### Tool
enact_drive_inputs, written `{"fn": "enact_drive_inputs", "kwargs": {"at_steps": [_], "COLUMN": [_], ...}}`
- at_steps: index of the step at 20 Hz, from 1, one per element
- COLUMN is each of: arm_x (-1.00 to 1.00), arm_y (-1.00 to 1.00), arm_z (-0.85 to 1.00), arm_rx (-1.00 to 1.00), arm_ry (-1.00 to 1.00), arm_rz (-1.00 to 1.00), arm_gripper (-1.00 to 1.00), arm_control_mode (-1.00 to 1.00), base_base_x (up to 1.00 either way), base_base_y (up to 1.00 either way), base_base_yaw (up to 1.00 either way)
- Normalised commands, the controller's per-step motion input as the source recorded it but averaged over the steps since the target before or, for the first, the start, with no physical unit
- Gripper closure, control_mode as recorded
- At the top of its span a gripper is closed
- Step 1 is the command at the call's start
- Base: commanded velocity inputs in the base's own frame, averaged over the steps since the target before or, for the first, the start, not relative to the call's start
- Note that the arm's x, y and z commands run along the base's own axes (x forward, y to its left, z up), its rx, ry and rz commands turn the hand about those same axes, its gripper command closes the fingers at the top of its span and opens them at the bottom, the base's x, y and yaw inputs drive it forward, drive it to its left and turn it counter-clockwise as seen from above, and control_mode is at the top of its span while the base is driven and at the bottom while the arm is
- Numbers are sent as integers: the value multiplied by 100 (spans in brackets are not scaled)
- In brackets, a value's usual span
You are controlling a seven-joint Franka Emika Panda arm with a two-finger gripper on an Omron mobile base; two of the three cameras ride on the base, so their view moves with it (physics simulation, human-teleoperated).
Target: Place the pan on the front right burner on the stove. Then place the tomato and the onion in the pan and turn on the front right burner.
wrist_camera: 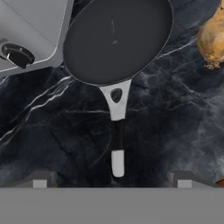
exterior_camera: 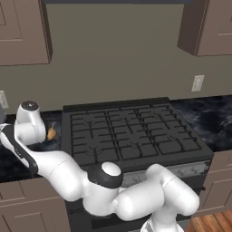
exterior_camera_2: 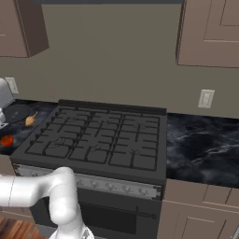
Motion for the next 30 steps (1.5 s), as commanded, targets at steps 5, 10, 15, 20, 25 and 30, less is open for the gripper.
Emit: {"fn": "enact_drive_inputs", "kwargs": {"at_steps": [5,10,15,20,25,30], "arm_x": [0,0,0,0,0,0], "arm_y": [0,0,0,0,0,0], "arm_z": [-20,-15,-18,-21,-18,-16], "arm_rx": [0,0,0,0,0,0], "arm_ry": [0,1,1,0,1,0], "arm_rz": [0,0,0,0,0,0], "arm_gripper": [-100,-100,-100,-100,-100,-100], "arm_control_mode": [-100,-100,-100,-100,-100,-100], "base_base_x": [0,0,0,0,0,0], "base_base_y": [0,0,0,0,0,0], "base_base_yaw": [0,0,0,0,0,0]}}
